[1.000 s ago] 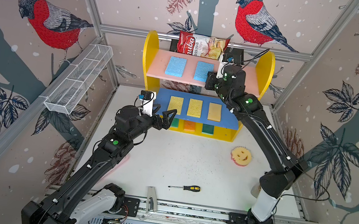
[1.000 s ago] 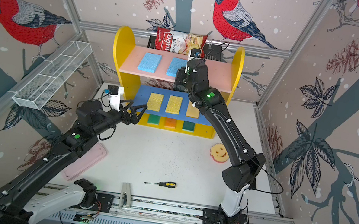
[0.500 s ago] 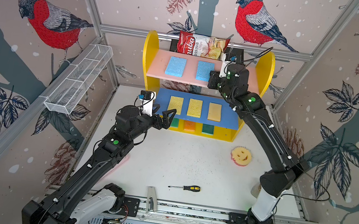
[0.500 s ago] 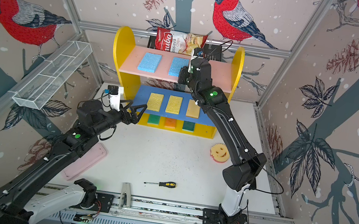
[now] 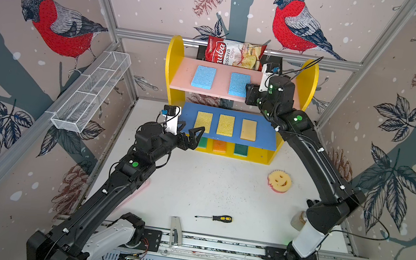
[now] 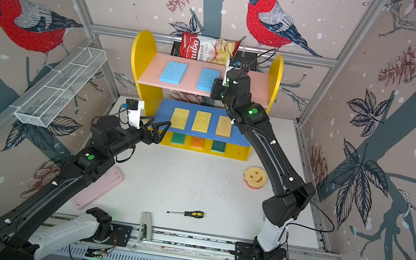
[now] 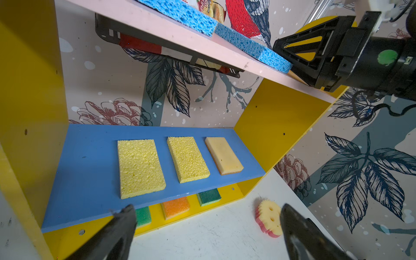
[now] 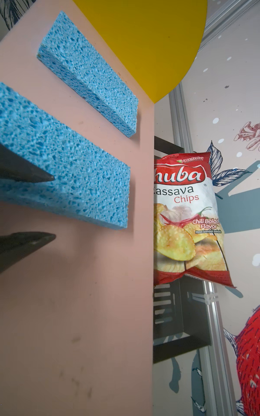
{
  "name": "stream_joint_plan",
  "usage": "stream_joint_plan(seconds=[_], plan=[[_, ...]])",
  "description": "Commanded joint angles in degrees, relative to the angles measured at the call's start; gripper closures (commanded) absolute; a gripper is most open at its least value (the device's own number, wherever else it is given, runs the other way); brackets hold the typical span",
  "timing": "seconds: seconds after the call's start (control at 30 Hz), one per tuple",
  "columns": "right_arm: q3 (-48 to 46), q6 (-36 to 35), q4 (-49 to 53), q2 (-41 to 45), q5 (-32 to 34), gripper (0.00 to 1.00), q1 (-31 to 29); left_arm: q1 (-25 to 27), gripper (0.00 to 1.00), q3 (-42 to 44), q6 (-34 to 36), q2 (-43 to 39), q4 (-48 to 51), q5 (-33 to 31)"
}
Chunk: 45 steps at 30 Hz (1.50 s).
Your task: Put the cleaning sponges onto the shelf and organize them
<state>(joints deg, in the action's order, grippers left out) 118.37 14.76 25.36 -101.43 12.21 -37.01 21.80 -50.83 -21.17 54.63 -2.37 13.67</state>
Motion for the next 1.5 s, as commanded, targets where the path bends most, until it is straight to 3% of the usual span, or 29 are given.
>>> stream_joint_plan(seconds=[0.0, 0.23, 0.6, 0.9, 1.1, 1.33, 1.47], plan=[[-0.2, -0.28, -1.68, 1.21, 0.1, 0.57, -0.07, -0.14, 0.02, -0.32, -0.43, -0.22, -0.64, 0.23], [-4.91, -0.11, -3.75, 6.36, 0.49, 0.5, 0.01, -0.18, 0.02, -1.08, 0.16, -0.25, 0.63, -1.39], [-33.6, 2.35, -21.41, 29.3, -5.04, 0.5, -0.34, -0.48, 0.02, -3.19, -3.32, 0.03, 4.73, -8.5], [-56.94, 6.97, -22.58, 46.94, 4.12, 0.5, 0.56, -0.62, 0.02, -3.99, -9.17, 1.48, 1.68, -5.73], [-65.28, 9.72, -16.94, 50.0, 3.96, 0.44, 3.77, -0.45, 0.04, -3.64, -12.0, 1.88, 1.12, -5.49], [-74.98, 13.77, -13.78, 48.44, -6.11, 0.26, 11.55, 2.12, 0.05, -2.51, -13.38, 1.71, 1.01, -7.46], [-80.22, 15.09, -13.61, 48.0, -10.87, 0.21, 16.52, 2.72, 0.05, -2.07, -14.14, 3.2, -0.4, -7.31]])
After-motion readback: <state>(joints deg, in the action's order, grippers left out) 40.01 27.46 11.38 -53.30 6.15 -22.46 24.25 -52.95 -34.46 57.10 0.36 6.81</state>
